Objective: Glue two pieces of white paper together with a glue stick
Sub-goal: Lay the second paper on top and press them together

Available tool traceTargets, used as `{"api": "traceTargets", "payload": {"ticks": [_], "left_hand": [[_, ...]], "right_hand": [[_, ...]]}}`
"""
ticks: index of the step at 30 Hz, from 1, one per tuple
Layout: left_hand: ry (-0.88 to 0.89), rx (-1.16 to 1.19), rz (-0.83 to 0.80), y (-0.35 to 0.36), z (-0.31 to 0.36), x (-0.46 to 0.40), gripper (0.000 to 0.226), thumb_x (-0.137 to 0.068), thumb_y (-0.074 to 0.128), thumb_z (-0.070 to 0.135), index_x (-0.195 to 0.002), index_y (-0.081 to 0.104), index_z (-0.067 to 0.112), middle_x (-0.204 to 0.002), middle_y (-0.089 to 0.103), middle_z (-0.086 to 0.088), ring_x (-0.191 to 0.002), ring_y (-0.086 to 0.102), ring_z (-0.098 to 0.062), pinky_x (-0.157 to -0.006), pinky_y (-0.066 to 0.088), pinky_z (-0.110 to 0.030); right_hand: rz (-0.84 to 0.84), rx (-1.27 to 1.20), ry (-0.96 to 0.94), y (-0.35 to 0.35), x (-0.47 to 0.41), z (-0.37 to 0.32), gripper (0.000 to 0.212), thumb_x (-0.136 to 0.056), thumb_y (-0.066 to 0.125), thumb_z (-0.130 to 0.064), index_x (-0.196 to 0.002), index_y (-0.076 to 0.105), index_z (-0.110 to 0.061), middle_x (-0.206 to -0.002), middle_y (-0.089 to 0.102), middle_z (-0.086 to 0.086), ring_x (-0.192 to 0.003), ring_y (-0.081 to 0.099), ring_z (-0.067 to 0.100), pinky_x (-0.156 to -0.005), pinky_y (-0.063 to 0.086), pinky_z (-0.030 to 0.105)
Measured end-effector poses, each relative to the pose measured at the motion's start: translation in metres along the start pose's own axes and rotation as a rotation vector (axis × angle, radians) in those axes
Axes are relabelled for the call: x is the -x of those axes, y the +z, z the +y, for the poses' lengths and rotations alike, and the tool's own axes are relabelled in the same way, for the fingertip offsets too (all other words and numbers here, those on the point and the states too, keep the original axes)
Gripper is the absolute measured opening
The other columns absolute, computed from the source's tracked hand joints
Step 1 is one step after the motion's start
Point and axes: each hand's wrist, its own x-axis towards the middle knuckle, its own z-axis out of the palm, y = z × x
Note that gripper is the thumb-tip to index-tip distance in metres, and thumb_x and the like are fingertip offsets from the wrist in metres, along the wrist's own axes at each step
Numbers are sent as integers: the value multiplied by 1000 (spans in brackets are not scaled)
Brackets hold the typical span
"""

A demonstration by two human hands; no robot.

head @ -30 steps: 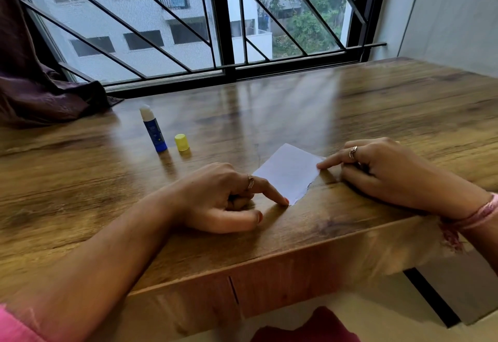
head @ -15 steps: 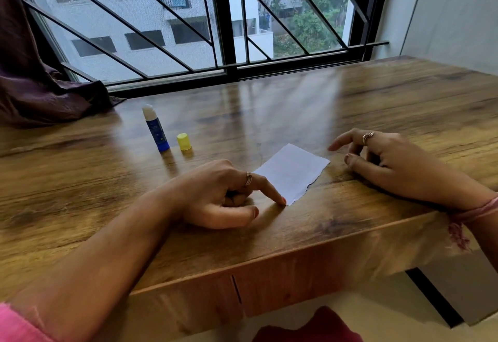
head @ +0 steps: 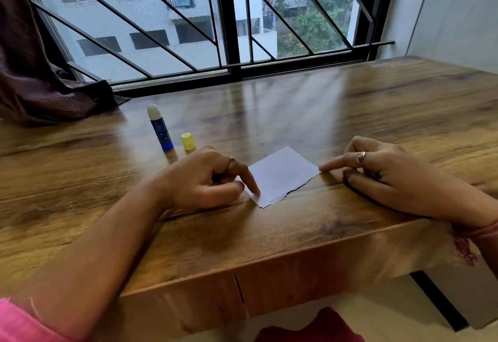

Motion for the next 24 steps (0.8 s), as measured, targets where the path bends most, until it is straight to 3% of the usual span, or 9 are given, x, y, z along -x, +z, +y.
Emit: {"api": "traceTargets", "payload": {"ticks": [3,7,12,14,18,21,24], "left_hand": [[-37,-98,52,-1,-4,-1,33,-84,44,32,-101,71,25,-47,44,-6,-41,40,-12,-47,32,-18],[-75,-187,97,-1,-8,-1,34,-86,42,38,-105,70,29,-46,41,3,-41,40,-8,-48,30,-17],[-117,-276,153,1,-11,-2,35,-85,39,59,-99,66,43,-46,41,9,-45,46,-8,-48,40,-32],[-132,-304,161,3,-12,-4,32,-82,37,69,-91,62,51,-49,46,8,-45,46,-8,-46,38,-30],[-147,-352,176,5,-14,-7,67,-74,37,79,-103,68,28,-46,43,13,-44,42,-7,-46,29,-19],[-134,-293,190,5,-20,-6,58,-75,45,78,-103,69,32,-50,44,17,-44,41,-7,-46,28,-18],[-116,-253,185,4,-23,-6,50,-79,45,70,-111,67,40,-46,37,9,-44,41,-7,-47,31,-15]], "right_hand": [[5,10,-19,2,1,-6,31,-89,46,-34,-112,62,-49,-90,48,-24,-70,57,4,-68,44,24],[-18,1,-54,3,3,-13,35,-85,44,-35,-111,63,-46,-92,50,-22,-72,59,6,-72,38,20],[-66,-61,-90,2,5,-20,35,-86,44,-35,-114,64,-44,-89,51,-20,-72,58,10,-69,44,21],[-103,-113,-104,2,5,-22,37,-85,42,-40,-115,64,-44,-89,51,-19,-72,58,13,-68,47,23],[-119,-224,-120,3,4,-22,34,-88,47,-31,-117,62,-42,-90,55,-19,-75,60,12,-68,46,20],[-26,-313,-50,0,2,-17,23,-91,52,-33,-109,62,-41,-83,64,-18,-67,62,13,-65,48,30],[7,-264,-43,0,-3,-17,14,-81,61,-36,-95,65,-36,-71,65,-23,-59,60,10,-56,47,23]]}}
